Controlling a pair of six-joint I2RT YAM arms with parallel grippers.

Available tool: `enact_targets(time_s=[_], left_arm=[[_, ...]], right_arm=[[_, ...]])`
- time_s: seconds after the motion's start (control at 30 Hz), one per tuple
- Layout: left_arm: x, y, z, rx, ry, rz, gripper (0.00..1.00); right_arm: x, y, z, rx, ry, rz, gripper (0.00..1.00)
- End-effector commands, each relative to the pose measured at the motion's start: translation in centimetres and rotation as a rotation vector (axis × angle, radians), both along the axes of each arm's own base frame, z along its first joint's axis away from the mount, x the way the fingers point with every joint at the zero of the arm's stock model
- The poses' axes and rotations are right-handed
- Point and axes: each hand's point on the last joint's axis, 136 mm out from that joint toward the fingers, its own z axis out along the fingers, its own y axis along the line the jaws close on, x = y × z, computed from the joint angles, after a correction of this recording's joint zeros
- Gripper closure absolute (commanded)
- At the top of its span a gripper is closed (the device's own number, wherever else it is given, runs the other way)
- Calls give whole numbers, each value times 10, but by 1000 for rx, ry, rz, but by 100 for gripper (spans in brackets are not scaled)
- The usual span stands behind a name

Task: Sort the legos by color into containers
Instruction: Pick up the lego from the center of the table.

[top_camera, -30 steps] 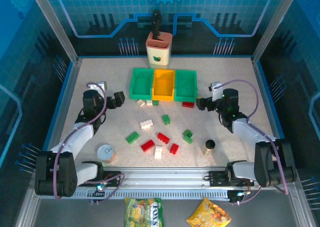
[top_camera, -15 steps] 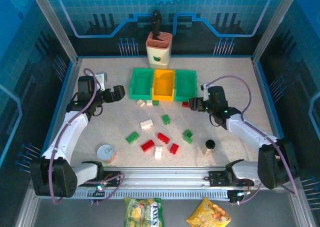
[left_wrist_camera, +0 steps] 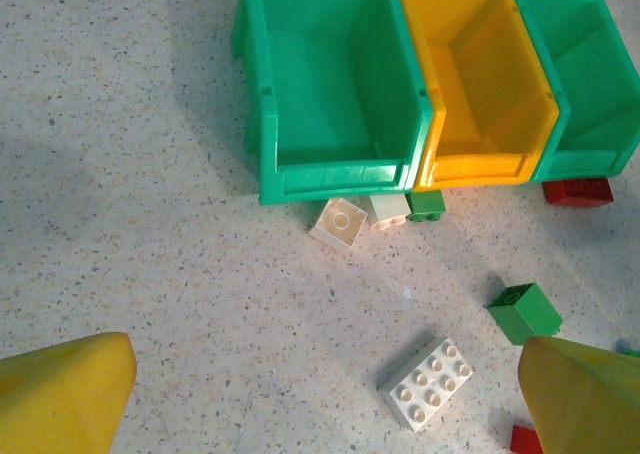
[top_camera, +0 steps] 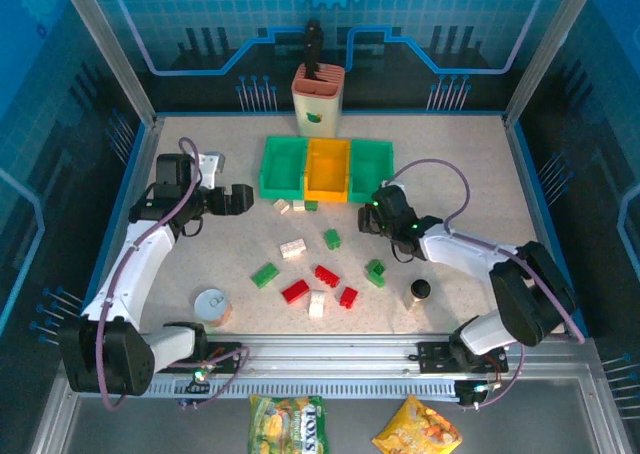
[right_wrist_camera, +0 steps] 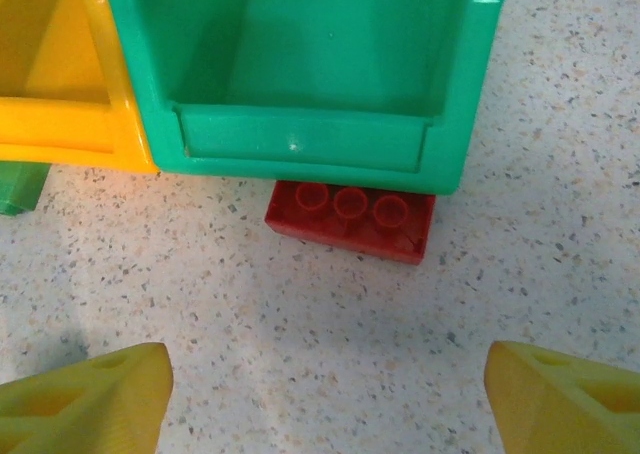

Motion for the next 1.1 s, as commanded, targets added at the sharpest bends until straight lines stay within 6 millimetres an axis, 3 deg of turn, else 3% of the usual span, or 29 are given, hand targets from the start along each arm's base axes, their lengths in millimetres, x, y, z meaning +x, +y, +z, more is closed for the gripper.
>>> enact_targets(time_s=[0.0, 0.37, 0.4, 0.6, 1.07], left_arm=[[-5, -1, -7, 27, -16, -39, 1], [-6, 1, -14, 42, -16, -32, 1], [-6, 1, -14, 43, -16, -31, 1], [-6, 2, -15, 44, -17, -31, 1], [-6, 1, -17, 43, -14, -36, 1]], right_arm=[[13, 2, 4, -26, -42, -84, 13], [21, 2, -40, -34, 20, -185, 4], [29, 8, -35, -17, 6, -183, 4], [39, 12, -48, -28, 1, -179, 3], [55, 2, -62, -60, -32, -232, 11]])
